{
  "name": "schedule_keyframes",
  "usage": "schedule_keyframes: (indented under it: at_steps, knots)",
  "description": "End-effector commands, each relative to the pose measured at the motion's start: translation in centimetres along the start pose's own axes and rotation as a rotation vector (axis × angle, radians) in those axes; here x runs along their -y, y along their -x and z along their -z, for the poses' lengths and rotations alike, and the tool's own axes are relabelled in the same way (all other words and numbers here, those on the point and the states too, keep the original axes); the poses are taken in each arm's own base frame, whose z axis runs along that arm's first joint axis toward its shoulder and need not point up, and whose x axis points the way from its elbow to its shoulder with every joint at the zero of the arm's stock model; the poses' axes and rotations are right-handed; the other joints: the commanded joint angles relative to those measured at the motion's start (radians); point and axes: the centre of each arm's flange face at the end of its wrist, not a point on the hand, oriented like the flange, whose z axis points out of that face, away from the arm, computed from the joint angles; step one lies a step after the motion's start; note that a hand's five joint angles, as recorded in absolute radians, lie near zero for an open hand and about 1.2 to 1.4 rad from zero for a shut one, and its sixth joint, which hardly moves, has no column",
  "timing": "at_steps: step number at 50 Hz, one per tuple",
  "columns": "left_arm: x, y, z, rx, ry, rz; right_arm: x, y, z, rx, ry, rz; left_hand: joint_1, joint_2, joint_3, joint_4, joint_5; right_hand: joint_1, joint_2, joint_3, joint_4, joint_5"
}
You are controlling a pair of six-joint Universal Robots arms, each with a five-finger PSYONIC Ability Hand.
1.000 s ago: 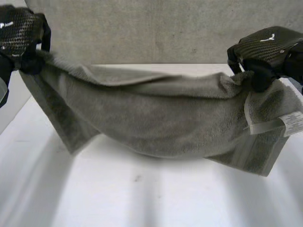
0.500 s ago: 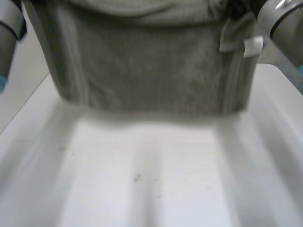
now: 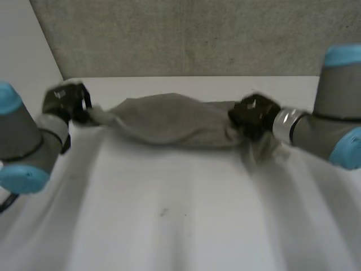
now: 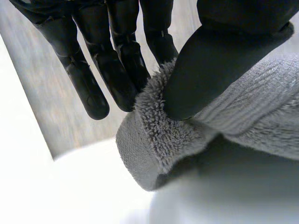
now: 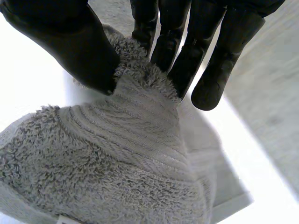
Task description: Fold the towel.
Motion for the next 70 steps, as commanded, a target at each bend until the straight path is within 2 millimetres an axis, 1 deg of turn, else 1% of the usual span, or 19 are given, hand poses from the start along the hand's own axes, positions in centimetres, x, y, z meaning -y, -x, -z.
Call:
schedule_keyframes:
  at_steps: [1, 2, 3, 4, 6, 9, 11, 13, 19, 28, 33, 40, 47, 54, 56, 58, 63, 66, 70]
  knots:
    - [-4.4, 0.3, 0.6, 0.0, 0.126, -0.095, -3.6, 2.3, -1.3, 0.067, 0.092, 0.003, 0.211, 0.178, 0.179, 0.177, 0.198, 0.093, 0.086, 0.155, 0.056, 0.085]
    - [-4.5, 0.3, 0.8, -0.001, 0.129, -0.115, -3.9, 2.5, -1.2, 0.074, 0.1, -0.01, 0.211, 0.178, 0.179, 0.177, 0.198, 0.071, 0.063, 0.133, 0.033, 0.063]
    - [-4.5, 0.3, 0.8, -0.001, 0.129, -0.115, -4.1, 2.5, -1.0, 0.073, 0.104, -0.034, 0.211, 0.178, 0.179, 0.177, 0.198, -0.153, -0.161, -0.091, -0.191, -0.161]
    - [-4.1, 0.3, 1.0, -0.002, 0.121, -0.128, -4.1, 2.5, -1.0, 0.073, 0.105, -0.034, 0.211, 0.178, 0.179, 0.177, 0.198, -0.156, -0.163, -0.094, -0.193, -0.163]
    - [-3.4, 0.3, 1.3, 0.001, 0.105, -0.131, -4.2, 2.3, -0.8, 0.049, 0.093, -0.097, 0.211, 0.178, 0.179, 0.177, 0.198, -0.387, -0.394, -0.325, -0.424, -0.394]
    - [-2.4, 0.3, 1.7, 0.001, 0.075, -0.132, -4.0, 2.2, -0.6, 0.03, 0.077, -0.128, 0.211, 0.178, 0.179, 0.177, 0.198, -0.443, -0.451, -0.381, -0.481, -0.451]
    - [-2.1, 0.3, 1.9, 0.003, 0.069, -0.132, -4.0, 2.3, 0.2, 0.0, 0.062, -0.173, 0.211, 0.178, 0.179, 0.177, 0.198, -0.613, -0.62, -0.551, -0.65, -0.62]
    - [-1.4, 0.2, 2.2, 0.001, 0.052, -0.133, -4.1, 2.4, 0.6, -0.02, 0.062, -0.188, 0.211, 0.178, 0.179, 0.177, 0.198, -0.683, -0.691, -0.621, -0.721, -0.691]
    - [-1.0, 0.2, 3.0, 0.001, 0.048, -0.133, -4.7, 2.5, 2.8, -0.127, 0.077, -0.234, 0.211, 0.178, 0.179, 0.177, 0.198, -0.927, -0.935, -0.865, -0.965, -0.935]
    - [-1.3, 0.1, 3.6, -0.018, 0.057, -0.13, -5.9, 2.6, 5.7, -0.253, 0.046, -0.35, 0.211, 0.178, 0.179, 0.177, 0.198, -0.942, -0.95, -0.88, -0.98, -0.95]
    - [-1.6, 0.0, 3.7, -0.027, 0.058, -0.13, -7.1, 4.3, 7.2, -0.25, 0.061, -0.413, 0.211, 0.178, 0.179, 0.177, 0.198, -0.942, -0.95, -0.88, -0.98, -0.95]
    - [-1.7, 0.0, 3.7, -0.028, 0.054, -0.13, -7.6, 5.3, 7.2, -0.256, 0.026, -0.463, 0.211, 0.178, 0.179, 0.177, 0.198, -0.942, -0.95, -0.88, -0.98, -0.95]
    - [-1.8, 0.0, 3.8, -0.028, 0.057, -0.129, -8.8, 5.7, 5.7, -0.267, 0.011, -0.464, 0.211, 0.178, 0.179, 0.177, 0.198, -0.942, -0.95, -0.88, -0.98, -0.95]
    - [-2.1, -0.1, 3.8, -0.03, 0.053, -0.13, -10.0, 4.6, 3.9, -0.374, -0.005, -0.437, 0.211, 0.178, 0.179, 0.177, 0.198, -0.895, -0.903, -0.833, -0.933, -0.903]
    - [-2.1, -0.1, 3.8, -0.029, 0.05, -0.13, -10.5, 3.8, 2.9, -0.426, -0.005, -0.426, 0.211, 0.178, 0.179, 0.177, 0.198, -0.802, -0.809, -0.74, -0.839, -0.809]
    - [-2.2, -0.1, 3.9, -0.03, 0.053, -0.13, -10.7, 3.5, 2.8, -0.443, 0.002, -0.426, 0.211, 0.178, 0.179, 0.177, 0.198, -0.752, -0.759, -0.69, -0.789, -0.76]
    - [-2.4, -0.1, 4.1, -0.03, 0.06, -0.13, -10.2, 2.6, 3.5, -0.486, -0.006, -0.429, 0.211, 0.178, 0.179, 0.177, 0.198, -0.663, -0.671, -0.601, -0.701, -0.671]
    - [-2.6, -0.1, 4.2, -0.03, 0.066, -0.13, -9.5, 1.5, 4.7, -0.518, -0.027, -0.43, 0.211, 0.178, 0.179, 0.177, 0.198, -0.64, -0.647, -0.578, -0.677, -0.648]
    - [-2.6, -0.1, 4.2, -0.031, 0.067, -0.13, -9.9, 0.6, 5.5, -0.534, -0.025, -0.442, 0.211, 0.178, 0.179, 0.177, 0.198, -0.573, -0.58, -0.511, -0.61, -0.58]
